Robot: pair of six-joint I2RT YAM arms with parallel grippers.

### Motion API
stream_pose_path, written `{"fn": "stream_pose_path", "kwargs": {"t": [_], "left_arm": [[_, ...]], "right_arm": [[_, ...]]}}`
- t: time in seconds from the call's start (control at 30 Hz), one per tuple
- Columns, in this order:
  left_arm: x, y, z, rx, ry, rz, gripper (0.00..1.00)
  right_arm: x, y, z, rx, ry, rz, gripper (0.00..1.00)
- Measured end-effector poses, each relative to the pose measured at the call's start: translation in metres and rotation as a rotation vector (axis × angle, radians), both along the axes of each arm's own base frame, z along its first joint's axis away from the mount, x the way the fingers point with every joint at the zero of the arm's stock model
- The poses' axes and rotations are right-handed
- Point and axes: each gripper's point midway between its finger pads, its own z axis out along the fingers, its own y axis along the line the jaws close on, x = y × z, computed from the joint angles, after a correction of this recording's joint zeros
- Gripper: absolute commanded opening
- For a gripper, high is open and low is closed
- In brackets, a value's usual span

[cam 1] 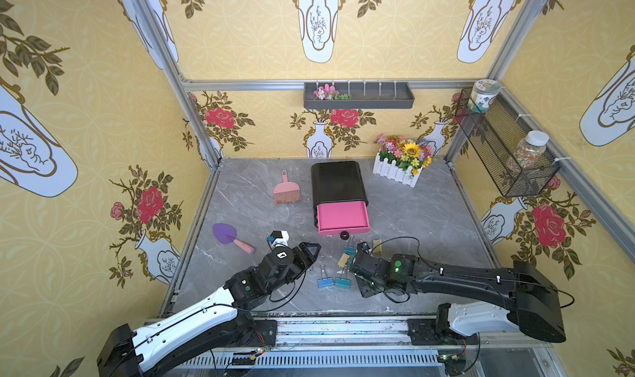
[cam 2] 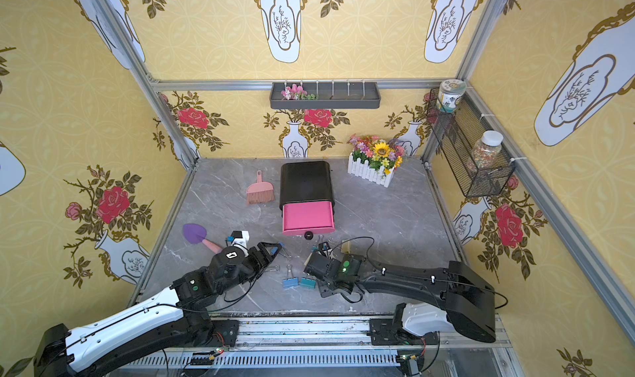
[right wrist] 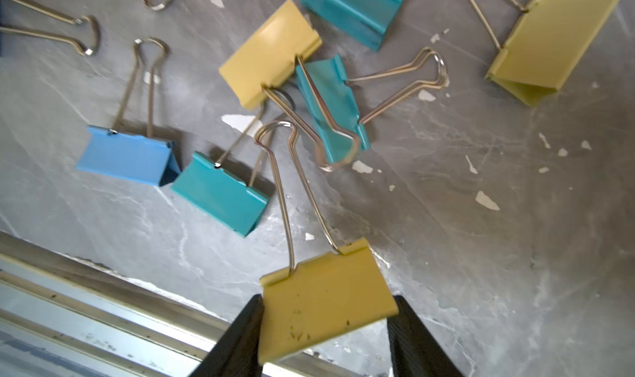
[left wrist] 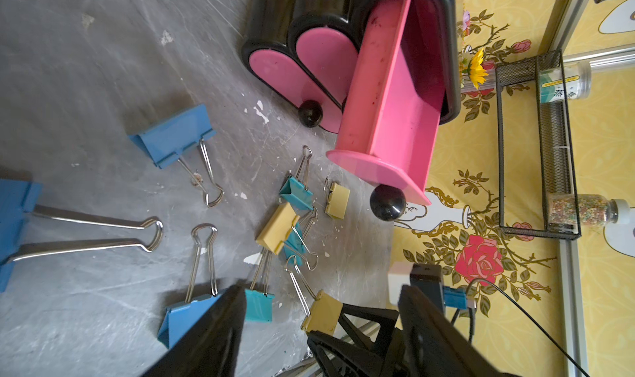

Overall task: Put the binder clips in the drawer according to color
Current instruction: Pick up the binder clip at the center of the board, then place the binder clip in the drawer.

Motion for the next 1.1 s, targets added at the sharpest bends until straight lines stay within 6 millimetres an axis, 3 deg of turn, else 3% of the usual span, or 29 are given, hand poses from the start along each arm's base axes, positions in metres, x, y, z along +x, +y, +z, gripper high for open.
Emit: {"fn": "stream_pose_path", "kwargs": {"t": [0.13,0.3,0.63,0.73,0.87,0.93,1.1], "left_arm": [[0.001,-0.002,-0.001,0.002,0.001,-0.004,0.76],[0.003,-0.005,0.002,0.000,-0.010,-0.009,0.76],[0.007,-0.004,0.025,-0.020,-0.065,-0.001,0.78],[0.009,0.001,0.029,-0.016,-0.077,0.015,0.78],[0.013,0.008,0.037,-0.017,-0.095,0.038,0.79],[0.015,0.012,0.041,-0.014,-0.103,0.049,0.79],[0.016,0.017,0.045,-0.012,-0.115,0.062,0.79]], "right_arm": [[-0.006,-0.004,0.004,-0.021,-0.015,0.018,0.56],[-0.011,-0.005,0.026,0.009,-0.073,0.047,0.57],[0.001,0.019,0.126,0.284,-0.240,0.114,0.58],[0.022,0.027,0.153,0.305,-0.290,0.098,0.57],[0.071,0.025,0.170,0.278,-0.323,0.026,0.57],[0.093,0.025,0.170,0.249,-0.322,0.015,0.57],[0.125,0.045,0.156,0.220,-0.278,0.078,0.57]]}}
